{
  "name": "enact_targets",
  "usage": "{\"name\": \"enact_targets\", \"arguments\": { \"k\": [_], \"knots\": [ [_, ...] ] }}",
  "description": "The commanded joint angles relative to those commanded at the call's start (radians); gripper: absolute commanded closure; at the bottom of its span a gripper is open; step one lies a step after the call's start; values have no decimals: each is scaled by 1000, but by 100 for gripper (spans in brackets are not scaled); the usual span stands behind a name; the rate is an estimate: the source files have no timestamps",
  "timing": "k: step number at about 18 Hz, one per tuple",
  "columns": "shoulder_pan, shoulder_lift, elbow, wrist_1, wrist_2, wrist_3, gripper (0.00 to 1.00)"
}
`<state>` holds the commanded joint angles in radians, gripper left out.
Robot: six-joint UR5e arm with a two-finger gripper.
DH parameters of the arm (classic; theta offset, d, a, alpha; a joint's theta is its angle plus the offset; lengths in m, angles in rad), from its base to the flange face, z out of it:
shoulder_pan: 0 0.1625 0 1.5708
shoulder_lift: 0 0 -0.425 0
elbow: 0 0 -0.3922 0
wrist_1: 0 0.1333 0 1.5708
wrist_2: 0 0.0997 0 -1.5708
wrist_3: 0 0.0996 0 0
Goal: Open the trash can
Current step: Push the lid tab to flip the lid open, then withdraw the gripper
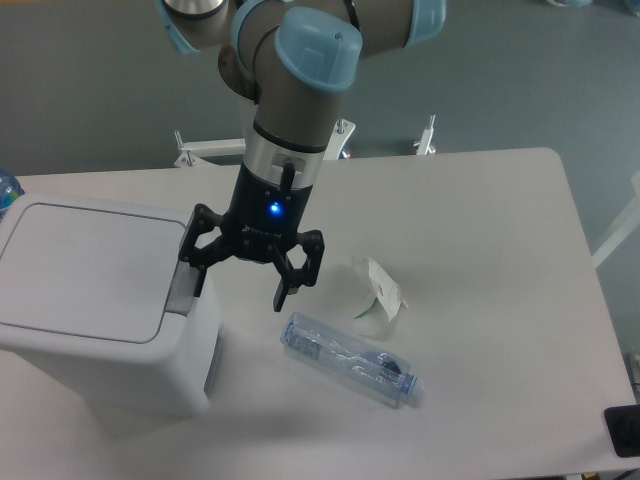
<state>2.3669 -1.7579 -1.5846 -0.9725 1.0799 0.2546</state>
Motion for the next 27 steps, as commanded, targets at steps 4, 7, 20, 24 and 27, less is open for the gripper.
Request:
{"name": "enact_targets", "arguments": {
  "k": [4, 7, 20, 24, 27],
  "knots": [
    [0, 6, 15, -2, -2, -2, 0],
    [0, 17, 15, -2, -3, -3, 0],
    [100, -50, 86, 49, 199, 317, 0],
    [158, -138, 139, 52, 250, 519, 0],
    [237, -198, 137, 54, 282, 699, 0]
  ]
}}
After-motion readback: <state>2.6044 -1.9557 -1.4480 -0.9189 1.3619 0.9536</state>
